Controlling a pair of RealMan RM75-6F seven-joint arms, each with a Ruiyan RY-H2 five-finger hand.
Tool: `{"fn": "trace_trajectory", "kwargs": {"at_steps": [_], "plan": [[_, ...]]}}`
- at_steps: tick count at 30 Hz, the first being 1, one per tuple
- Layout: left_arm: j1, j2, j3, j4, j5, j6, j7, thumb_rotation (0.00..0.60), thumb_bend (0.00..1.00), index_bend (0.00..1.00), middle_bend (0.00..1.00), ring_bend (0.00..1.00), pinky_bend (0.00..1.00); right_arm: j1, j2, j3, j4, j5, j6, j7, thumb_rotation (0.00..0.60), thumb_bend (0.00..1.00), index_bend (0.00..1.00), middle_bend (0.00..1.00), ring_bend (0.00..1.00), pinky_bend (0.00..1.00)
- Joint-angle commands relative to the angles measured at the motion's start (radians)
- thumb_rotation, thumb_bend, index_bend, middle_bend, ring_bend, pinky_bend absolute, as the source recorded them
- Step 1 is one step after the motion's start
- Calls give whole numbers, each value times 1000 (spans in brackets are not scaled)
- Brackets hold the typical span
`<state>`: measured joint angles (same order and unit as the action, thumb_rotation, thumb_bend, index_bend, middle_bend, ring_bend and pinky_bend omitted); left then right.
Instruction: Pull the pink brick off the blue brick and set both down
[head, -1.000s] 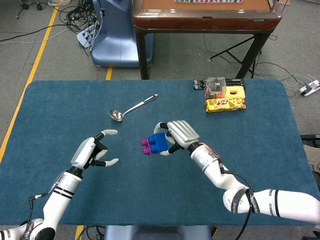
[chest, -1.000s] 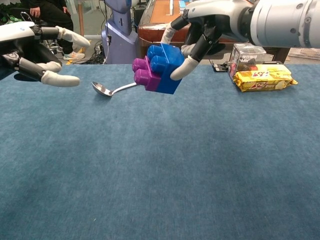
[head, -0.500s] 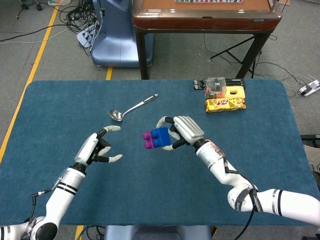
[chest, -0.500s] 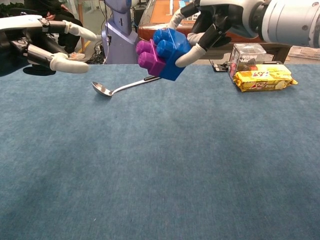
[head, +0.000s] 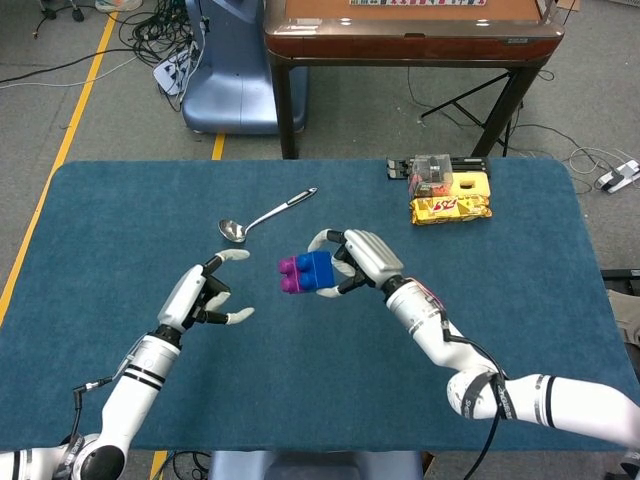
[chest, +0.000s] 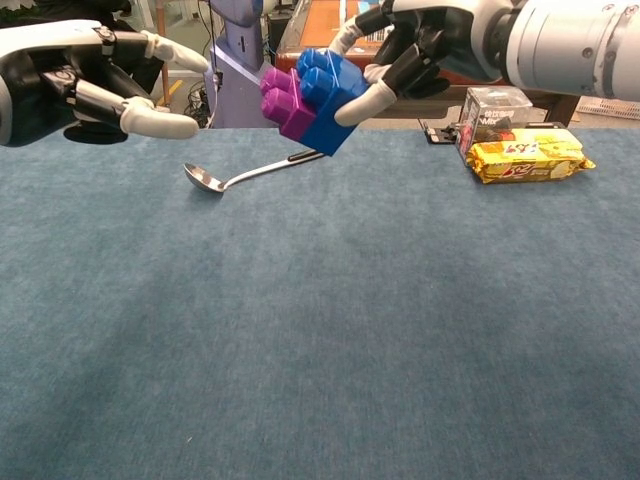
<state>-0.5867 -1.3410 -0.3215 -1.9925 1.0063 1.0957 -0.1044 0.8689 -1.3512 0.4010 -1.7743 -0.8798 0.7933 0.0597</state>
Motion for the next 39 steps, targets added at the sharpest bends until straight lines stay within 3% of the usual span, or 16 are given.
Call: {"fn": "trace_trajectory", "kwargs": {"at_steps": [1, 21, 39], "plan": [[-9, -8, -4, -3, -12, 2, 12, 600, 0, 231, 1000, 940, 1000, 7, -1, 1, 1, 7, -2, 6, 600, 244, 665, 1000, 1000, 1000], [-96, -41, -48, -17, -182, 5, 126, 600, 0, 60, 1000, 953, 1000, 61, -13, -4, -2, 53, 5, 7, 600, 249, 667, 1000, 1000, 1000], [-134, -89, -71, -29, -286, 104, 208, 600, 0, 89, 1000, 990, 1000, 90, -73, -11, 23, 103, 54, -8, 600, 249, 675, 1000, 1000, 1000]]}}
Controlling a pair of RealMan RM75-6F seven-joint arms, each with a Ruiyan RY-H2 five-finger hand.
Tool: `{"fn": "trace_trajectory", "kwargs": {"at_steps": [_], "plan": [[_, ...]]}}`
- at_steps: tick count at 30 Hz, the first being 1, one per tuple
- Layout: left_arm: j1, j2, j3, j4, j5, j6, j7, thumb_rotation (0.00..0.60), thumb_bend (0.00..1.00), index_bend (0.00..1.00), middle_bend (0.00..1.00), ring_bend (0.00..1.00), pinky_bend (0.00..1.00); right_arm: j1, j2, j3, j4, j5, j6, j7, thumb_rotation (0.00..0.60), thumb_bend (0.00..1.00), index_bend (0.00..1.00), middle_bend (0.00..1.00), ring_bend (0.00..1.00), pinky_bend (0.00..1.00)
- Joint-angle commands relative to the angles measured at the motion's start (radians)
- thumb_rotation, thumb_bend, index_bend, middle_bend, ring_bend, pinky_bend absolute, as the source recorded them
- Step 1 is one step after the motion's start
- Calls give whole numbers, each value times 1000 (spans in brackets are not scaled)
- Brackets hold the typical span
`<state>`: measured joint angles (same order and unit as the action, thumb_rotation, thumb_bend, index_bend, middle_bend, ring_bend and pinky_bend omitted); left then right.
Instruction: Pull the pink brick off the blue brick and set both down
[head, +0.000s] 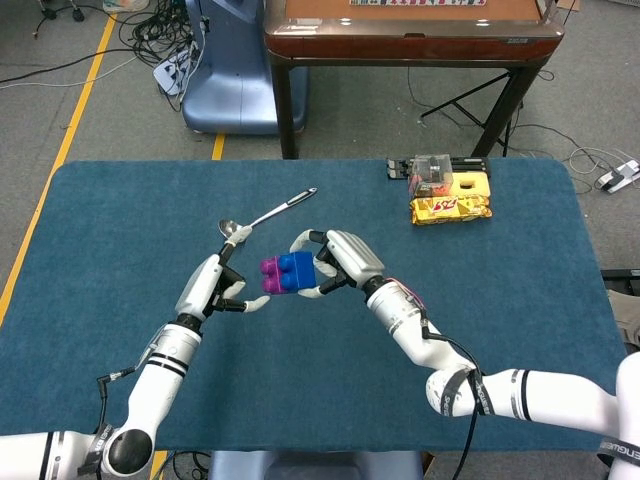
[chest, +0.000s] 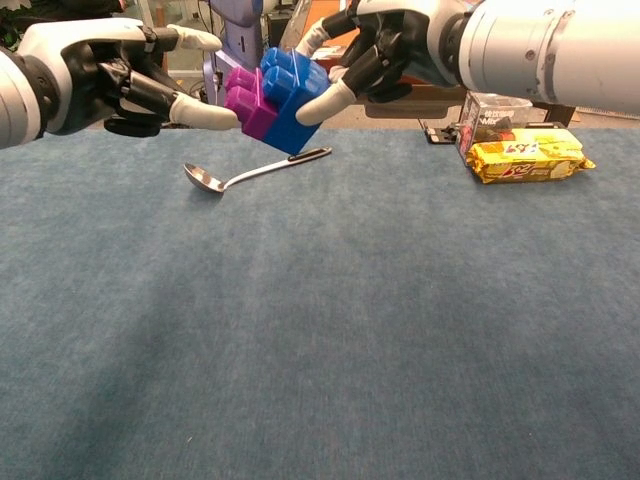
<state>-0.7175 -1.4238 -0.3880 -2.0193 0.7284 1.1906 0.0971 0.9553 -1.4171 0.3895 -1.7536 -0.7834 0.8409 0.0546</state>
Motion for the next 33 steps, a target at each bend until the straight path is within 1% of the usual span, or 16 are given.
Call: {"fn": "trace_trajectory", "kwargs": {"at_steps": [1, 9, 21, 29, 33], "plan": [[-3, -8, -6, -3, -11, 12, 8, 600, 0, 91, 1000, 991, 1000, 5, -11, 2, 3, 11, 10, -4, 600, 249, 676, 1000, 1000, 1000], [-4, -18, -2, 2, 3, 10, 4, 600, 0, 95, 1000, 998, 1000, 15, -36, 10, 9, 39, 36, -15, 600, 249, 676, 1000, 1000, 1000], [-17, -32, -4, 10, -7, 24, 36, 600, 0, 98, 1000, 1000, 1000, 21, -44, 17, 11, 48, 26, -9, 600, 249, 676, 1000, 1000, 1000], [-22, -48, -6, 14, -12, 43, 53, 600, 0, 132, 1000, 1000, 1000, 19, -48, 19, 10, 47, 25, -2, 600, 249, 676, 1000, 1000, 1000], [-24, -56, -8, 15, -12, 53, 61, 600, 0, 174, 1000, 1000, 1000, 19, -48, 19, 9, 44, 23, 1, 600, 249, 676, 1000, 1000, 1000]]}}
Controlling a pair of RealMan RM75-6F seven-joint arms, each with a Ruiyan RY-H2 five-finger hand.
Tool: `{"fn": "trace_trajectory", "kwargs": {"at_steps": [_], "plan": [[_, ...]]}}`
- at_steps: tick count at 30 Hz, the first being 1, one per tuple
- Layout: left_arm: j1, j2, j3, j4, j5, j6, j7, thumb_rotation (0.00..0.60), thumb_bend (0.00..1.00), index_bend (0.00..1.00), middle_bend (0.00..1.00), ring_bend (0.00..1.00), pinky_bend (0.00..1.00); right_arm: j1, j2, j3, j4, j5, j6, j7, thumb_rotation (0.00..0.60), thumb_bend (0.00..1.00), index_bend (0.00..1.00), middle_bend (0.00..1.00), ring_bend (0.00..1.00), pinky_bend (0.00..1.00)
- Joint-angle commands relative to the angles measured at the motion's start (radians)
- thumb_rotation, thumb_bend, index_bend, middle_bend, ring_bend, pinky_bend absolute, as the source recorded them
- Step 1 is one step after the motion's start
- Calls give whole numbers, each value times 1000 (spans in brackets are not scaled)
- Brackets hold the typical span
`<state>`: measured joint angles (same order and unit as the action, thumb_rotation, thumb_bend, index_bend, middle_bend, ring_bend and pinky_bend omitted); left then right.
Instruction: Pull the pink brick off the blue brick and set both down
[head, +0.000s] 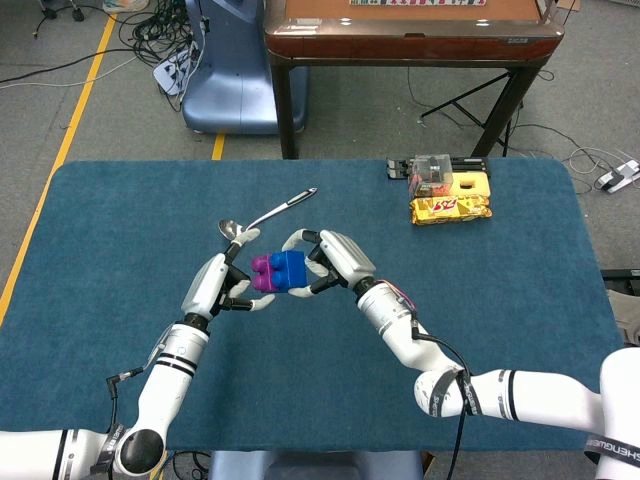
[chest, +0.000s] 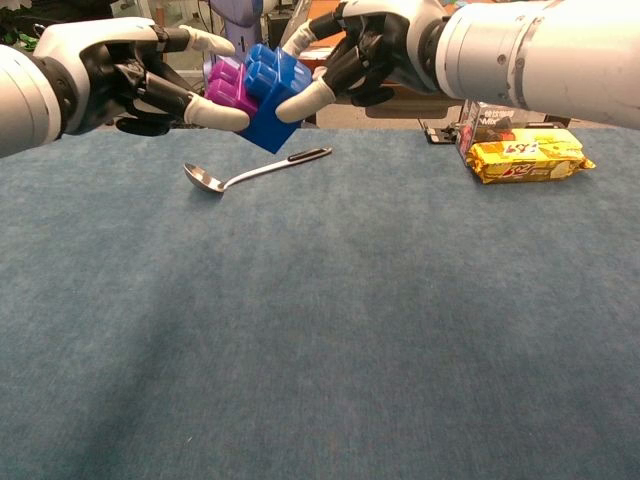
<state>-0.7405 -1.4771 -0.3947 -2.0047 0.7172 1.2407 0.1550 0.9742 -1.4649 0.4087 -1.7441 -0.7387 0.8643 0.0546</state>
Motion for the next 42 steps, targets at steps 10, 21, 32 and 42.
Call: {"fn": "trace_trajectory", "kwargs": {"at_steps": [10, 21, 32, 42], "plan": [[-2, -18, -3, 4, -3, 20, 19, 600, 0, 287, 1000, 1000, 1000, -4, 1, 1, -2, -8, -1, 8, 600, 250, 676, 1000, 1000, 1000], [0, -39, -5, 10, 8, 43, 33, 600, 0, 405, 1000, 1000, 1000, -6, 1, -1, -2, -17, -7, 15, 600, 249, 676, 1000, 1000, 1000], [3, -28, -13, 1, 1, 19, 27, 600, 0, 512, 1000, 1000, 1000, -8, 1, 0, -2, -24, -10, 23, 600, 249, 676, 1000, 1000, 1000], [1, -34, -17, 1, 6, 24, 29, 600, 0, 582, 1000, 1000, 1000, -12, 3, 0, -2, -31, -12, 30, 600, 249, 676, 1000, 1000, 1000]]}}
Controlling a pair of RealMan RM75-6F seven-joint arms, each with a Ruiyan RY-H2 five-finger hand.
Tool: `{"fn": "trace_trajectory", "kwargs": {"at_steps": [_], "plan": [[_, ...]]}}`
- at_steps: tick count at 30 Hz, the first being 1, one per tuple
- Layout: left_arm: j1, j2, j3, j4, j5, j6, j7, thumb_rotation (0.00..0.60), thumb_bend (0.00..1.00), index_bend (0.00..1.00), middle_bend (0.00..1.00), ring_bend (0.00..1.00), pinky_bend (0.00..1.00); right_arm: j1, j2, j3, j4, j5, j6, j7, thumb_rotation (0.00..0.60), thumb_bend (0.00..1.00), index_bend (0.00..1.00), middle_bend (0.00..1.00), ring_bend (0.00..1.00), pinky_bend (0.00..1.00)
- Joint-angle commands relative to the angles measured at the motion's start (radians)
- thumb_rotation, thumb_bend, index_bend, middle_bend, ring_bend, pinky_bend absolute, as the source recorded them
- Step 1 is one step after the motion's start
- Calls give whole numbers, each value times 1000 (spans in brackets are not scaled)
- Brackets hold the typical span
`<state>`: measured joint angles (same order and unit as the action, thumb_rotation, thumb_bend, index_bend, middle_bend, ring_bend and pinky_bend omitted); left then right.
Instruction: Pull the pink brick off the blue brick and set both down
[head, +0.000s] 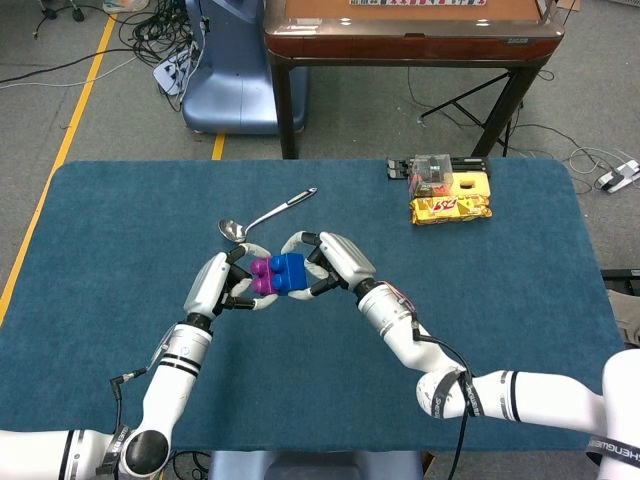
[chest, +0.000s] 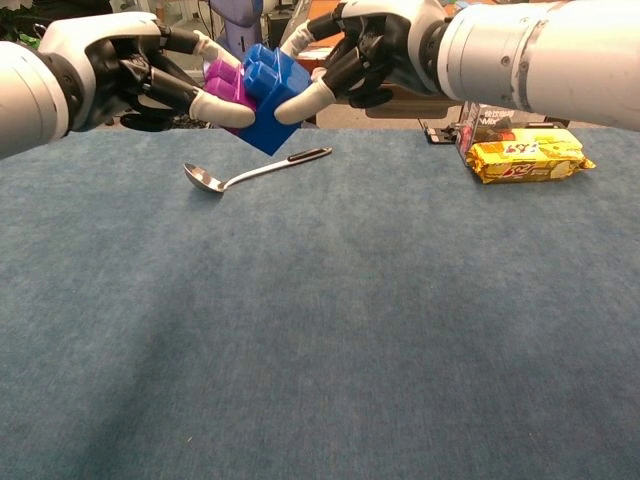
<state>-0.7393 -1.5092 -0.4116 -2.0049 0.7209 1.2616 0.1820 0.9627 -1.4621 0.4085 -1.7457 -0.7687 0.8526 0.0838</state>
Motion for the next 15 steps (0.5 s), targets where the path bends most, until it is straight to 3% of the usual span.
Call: {"fn": "trace_trajectory", "kwargs": {"at_steps": [1, 15], "plan": [[0, -3, 0, 1, 2, 5, 3, 600, 0, 586, 1000, 1000, 1000, -1, 1, 0, -1, -2, 0, 2, 600, 249, 675, 1000, 1000, 1000], [7, -15, -2, 12, 16, 15, -7, 600, 0, 640, 1000, 1000, 1000, -10, 6, -5, -1, -13, -4, 12, 600, 249, 686, 1000, 1000, 1000]]}}
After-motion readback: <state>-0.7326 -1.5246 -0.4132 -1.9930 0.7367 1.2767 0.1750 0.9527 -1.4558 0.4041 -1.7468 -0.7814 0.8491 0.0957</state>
